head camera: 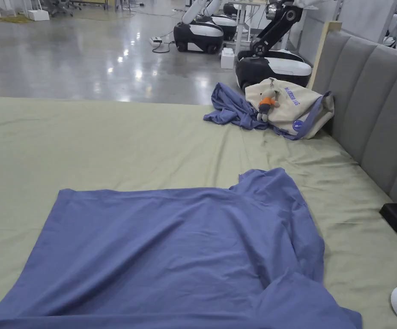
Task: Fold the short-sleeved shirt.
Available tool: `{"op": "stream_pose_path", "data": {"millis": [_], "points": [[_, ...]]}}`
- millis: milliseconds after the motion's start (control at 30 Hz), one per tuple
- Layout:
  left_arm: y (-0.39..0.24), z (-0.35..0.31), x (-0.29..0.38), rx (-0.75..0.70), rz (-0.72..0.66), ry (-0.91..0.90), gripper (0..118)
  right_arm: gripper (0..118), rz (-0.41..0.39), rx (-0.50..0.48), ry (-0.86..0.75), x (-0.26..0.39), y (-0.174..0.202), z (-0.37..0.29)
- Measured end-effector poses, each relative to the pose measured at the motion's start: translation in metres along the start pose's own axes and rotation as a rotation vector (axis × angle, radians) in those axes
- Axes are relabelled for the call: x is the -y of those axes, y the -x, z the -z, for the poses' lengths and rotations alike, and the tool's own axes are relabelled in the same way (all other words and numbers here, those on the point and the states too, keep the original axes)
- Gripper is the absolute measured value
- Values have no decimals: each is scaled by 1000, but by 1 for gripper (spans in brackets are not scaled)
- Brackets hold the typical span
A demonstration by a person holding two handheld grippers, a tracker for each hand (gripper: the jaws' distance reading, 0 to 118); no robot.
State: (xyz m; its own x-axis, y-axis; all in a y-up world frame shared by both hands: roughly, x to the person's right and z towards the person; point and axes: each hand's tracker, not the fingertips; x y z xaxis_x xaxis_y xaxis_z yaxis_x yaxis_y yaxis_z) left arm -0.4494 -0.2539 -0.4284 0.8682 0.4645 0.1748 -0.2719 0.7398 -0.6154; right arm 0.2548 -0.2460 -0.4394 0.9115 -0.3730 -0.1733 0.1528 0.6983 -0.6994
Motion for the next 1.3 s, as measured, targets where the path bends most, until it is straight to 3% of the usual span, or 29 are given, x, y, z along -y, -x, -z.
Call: {"op": "stream_pose_path", "data": {"millis": [67,100,133,167,200,267,333,433,567,633,667,700,733,767,800,933,1000,1200,1233,1300], "points": [[-3,3,1,-44,66,-6,9,9,-18,-15,15,2,1,6],[-7,4,1,-67,114,-17,23,27,-26,3,7,3,3,7],[-12,5,0,-105,155,-40,54,55,-45,25,-14,2,5,7],[-16,4,-3,-132,184,-91,100,92,-72,52,-30,-3,7,6],[-21,5,-9,-144,212,-110,108,104,-89,76,-47,-9,10,5],[-34,0,-30,-138,271,-223,108,104,-219,156,-170,-30,27,-2],[-54,-5,-50,-245,335,-289,108,104,-315,206,-313,-54,53,-15],[-85,-21,-64,-360,354,-467,108,104,-357,242,-584,-72,91,-45],[-117,-44,-40,-388,348,-603,108,104,-390,424,-780,-49,136,-63],[-125,-49,-17,-376,325,-601,107,101,-388,407,-764,-27,138,-58],[-127,-49,-7,-368,315,-590,91,69,-380,390,-742,-20,141,-54],[-127,-48,0,-365,314,-571,49,9,-372,396,-723,-16,144,-50],[-127,-44,5,-358,311,-526,0,2,-367,387,-706,-12,146,-44],[-123,-30,18,-441,344,-536,0,2,-357,328,-691,-8,143,-42],[-119,-18,23,-391,335,-501,0,2,-365,287,-638,-10,142,-39],[-93,4,23,-376,329,-452,0,2,-363,268,-608,-13,143,-28],[-101,-19,-7,-380,326,-433,0,2,-351,252,-602,-14,143,-24],[-61,66,-93,-345,477,-306,0,2,-332,241,-560,-19,135,-14],[-67,93,-119,-320,465,-277,10,2,-330,239,-550,-19,133,-12],[-54,141,-162,-289,444,-187,100,2,-326,237,-534,-21,133,-8]]}}
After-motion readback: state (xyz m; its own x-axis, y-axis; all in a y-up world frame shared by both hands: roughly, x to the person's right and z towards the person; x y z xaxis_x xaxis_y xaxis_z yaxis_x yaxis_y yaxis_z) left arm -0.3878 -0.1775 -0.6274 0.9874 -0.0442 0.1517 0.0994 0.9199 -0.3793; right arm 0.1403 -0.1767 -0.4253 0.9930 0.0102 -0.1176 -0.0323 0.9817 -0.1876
